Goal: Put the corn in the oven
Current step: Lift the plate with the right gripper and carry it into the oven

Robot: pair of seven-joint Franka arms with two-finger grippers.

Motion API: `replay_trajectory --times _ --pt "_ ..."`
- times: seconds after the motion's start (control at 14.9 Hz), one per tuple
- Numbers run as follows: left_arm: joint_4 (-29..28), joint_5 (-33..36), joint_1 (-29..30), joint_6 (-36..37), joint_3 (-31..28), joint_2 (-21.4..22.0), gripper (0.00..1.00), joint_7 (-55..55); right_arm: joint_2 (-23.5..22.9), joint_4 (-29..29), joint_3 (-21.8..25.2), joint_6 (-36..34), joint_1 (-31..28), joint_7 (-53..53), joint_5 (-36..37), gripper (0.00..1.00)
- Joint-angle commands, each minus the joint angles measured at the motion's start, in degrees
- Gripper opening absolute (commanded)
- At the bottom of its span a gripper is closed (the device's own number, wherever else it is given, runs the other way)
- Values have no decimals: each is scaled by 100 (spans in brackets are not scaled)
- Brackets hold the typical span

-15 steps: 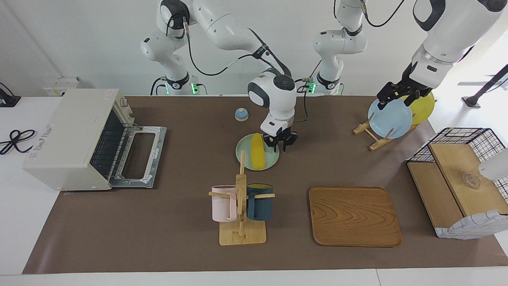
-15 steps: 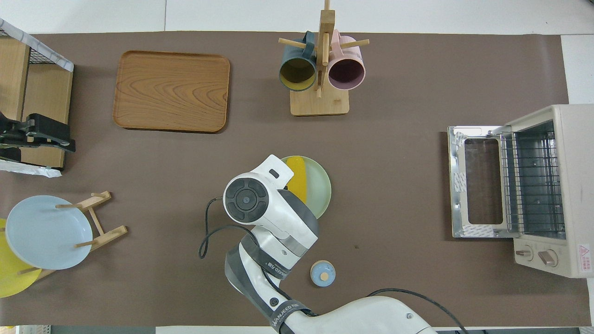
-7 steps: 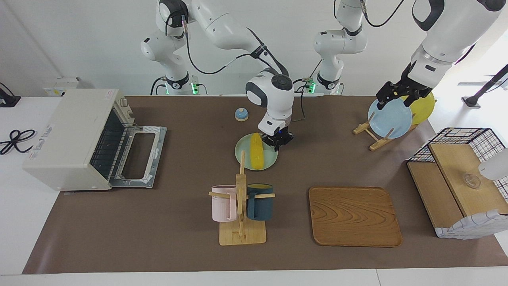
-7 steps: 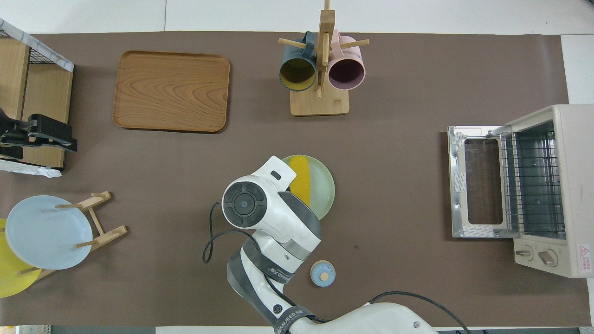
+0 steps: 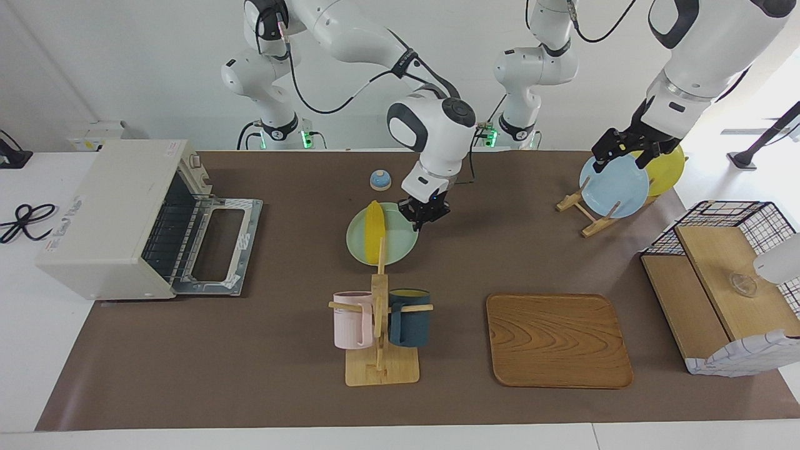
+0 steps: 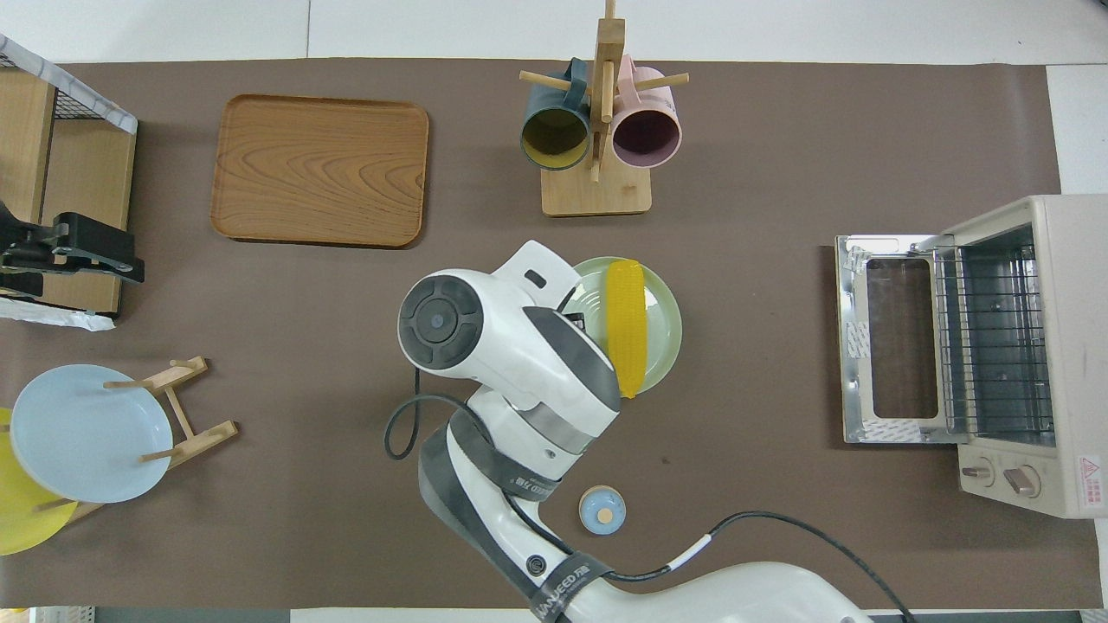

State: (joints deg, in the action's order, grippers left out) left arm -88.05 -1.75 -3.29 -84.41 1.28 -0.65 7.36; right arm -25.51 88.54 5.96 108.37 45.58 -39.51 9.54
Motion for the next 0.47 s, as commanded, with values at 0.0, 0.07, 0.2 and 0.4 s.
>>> replay_trajectory --times 0.0,0.07,0.2,0.4 --pt "-45 -54 13 -40 -5 39 100 -33 519 285 -24 -325 -609 513 145 0" --pt "-45 -54 13 -31 -5 39 100 -32 695 530 -33 -291 -873 619 145 0" --pt "-45 -54 30 -31 -5 39 100 -32 907 865 -33 -229 -1426 751 145 0" --pt "-54 -54 66 -23 -5 39 100 -24 1100 1383 -42 -72 -2200 1146 145 0"
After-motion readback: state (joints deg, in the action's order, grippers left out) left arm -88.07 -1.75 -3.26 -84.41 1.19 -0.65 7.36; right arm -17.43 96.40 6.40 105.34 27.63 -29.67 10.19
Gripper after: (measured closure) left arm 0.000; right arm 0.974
